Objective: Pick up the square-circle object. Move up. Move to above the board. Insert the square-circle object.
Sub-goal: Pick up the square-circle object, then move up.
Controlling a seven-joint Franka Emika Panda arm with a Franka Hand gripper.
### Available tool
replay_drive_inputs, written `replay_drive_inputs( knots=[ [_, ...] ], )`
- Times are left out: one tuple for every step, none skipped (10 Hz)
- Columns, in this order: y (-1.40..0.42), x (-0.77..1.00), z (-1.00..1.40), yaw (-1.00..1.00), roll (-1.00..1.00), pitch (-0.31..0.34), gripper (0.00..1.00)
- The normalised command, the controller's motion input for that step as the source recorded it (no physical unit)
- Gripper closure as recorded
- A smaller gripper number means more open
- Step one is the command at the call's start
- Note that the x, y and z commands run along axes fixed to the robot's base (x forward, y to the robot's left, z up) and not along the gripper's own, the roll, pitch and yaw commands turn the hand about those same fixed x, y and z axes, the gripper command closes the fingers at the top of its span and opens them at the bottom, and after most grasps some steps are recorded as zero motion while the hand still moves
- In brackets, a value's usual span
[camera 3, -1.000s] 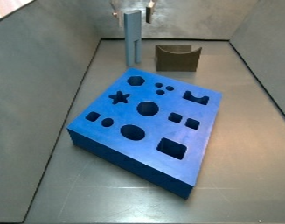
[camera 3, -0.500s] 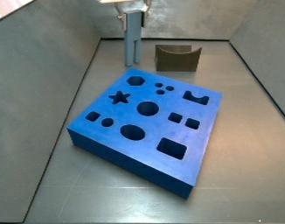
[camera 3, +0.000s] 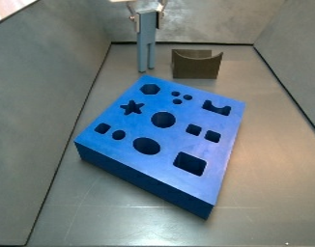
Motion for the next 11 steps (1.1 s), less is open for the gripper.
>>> replay_drive_inputs(
  knots=[
    [0.00,0.00,0.00,0.00,0.00,0.000,1.00],
    [0.00,0.00,0.00,0.00,0.00,0.000,1.00],
    [0.00,0.00,0.00,0.00,0.00,0.000,1.00],
    [0.00,0.00,0.00,0.00,0.00,0.000,1.00],
    [0.00,0.00,0.00,0.00,0.00,0.000,1.00],
    [0.00,0.00,0.00,0.00,0.00,0.000,1.00],
    [0.00,0.00,0.00,0.00,0.00,0.000,1.00],
    [0.00,0.00,0.83,0.00,0.00,0.000,1.00],
    [0.03,0.03,0.83,0.02,0.00,-0.008,1.00],
    [0.03,0.02,0.70,0.03,0.00,0.020,1.00],
    [0.02,0.01,0.54,0.03,0.00,0.040,1.00]
  ],
)
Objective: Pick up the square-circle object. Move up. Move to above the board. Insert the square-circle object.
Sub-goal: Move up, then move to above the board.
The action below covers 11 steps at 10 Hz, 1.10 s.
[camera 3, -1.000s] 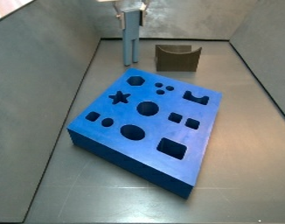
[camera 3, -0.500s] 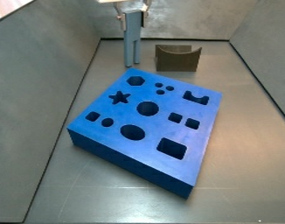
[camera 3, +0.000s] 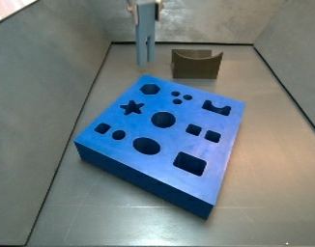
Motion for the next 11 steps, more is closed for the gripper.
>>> replay_drive_inputs(
  knots=[
    [0.02,0.01,0.32,0.02,0.00,0.063,1.00],
    [0.01,0.02,0.20,0.02,0.00,0.074,1.00],
    [-0.28,-0.13,1.00,0.16,0.52,-0.071,1.00],
    [-0.29,-0.14,1.00,0.15,0.52,-0.051,1.00],
    [-0.26,-0.15,1.00,0.13,0.48,-0.031,1.00],
    [-0.23,-0.13,1.00,0.10,0.36,-0.004,1.00],
    [-0.20,-0.11,1.00,0.06,0.22,0.040,1.00],
    [-0.19,-0.10,1.00,0.05,0.19,0.049,1.00],
    [-0.18,-0.09,1.00,0.05,0.16,0.054,1.00],
    [-0.16,-0.07,1.00,0.04,0.14,0.071,1.00],
    [-0.14,-0.05,1.00,0.05,0.13,0.081,1.00]
  ],
)
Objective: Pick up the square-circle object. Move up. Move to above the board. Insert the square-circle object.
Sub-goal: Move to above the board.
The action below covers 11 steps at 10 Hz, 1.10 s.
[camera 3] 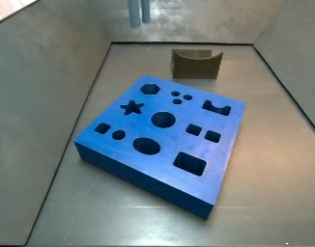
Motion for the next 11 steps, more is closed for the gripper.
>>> replay_drive_inputs(
  knots=[
    [-0.10,-0.02,0.82,0.05,0.11,0.092,1.00],
    [-0.06,0.00,0.59,0.04,0.09,0.097,1.00],
    [-0.04,0.01,0.41,0.04,0.08,0.102,1.00],
    [-0.03,0.02,0.19,0.04,0.06,0.104,1.00],
    [-1.00,0.21,0.07,-1.00,-0.06,0.168,1.00],
    [-1.00,0.22,0.06,-1.00,-0.06,0.177,1.00],
    [-1.00,0.23,0.06,-1.00,-0.06,0.198,1.00],
    [-1.00,0.24,0.07,-1.00,-0.09,0.247,1.00],
    [-1.00,0.25,0.07,-1.00,-0.07,0.286,1.00],
    [-1.00,0.26,0.08,-1.00,-0.06,0.332,1.00],
    [-1.00,0.28,0.08,-0.90,-0.07,0.378,1.00]
  ],
)
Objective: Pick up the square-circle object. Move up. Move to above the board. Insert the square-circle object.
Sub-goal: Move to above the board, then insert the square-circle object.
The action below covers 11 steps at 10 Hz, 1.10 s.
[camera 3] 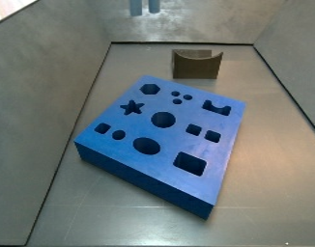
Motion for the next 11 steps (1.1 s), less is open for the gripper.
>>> replay_drive_inputs(
  knots=[
    [-1.00,0.30,0.09,-0.62,-0.05,0.335,1.00],
    [-1.00,0.32,0.09,-0.39,-0.04,0.282,1.00],
    [-0.76,0.28,0.08,-0.18,-0.01,0.217,1.00],
    [-0.50,0.21,0.05,-0.08,0.01,0.181,1.00],
    [-0.37,0.17,0.04,-0.05,0.03,0.156,1.00],
    [-0.20,0.11,0.03,-0.02,0.05,0.120,1.00],
    [-0.19,0.08,-0.19,-0.86,-0.02,-0.027,1.00],
    [0.00,0.00,-0.31,-1.00,0.00,-0.019,1.00],
    [0.00,0.00,-0.33,-1.00,0.00,-0.016,1.00],
    [0.00,0.00,-0.33,-1.00,0.00,-0.016,1.00],
    [0.00,0.00,-0.33,-1.00,0.00,-0.016,1.00]
  ],
)
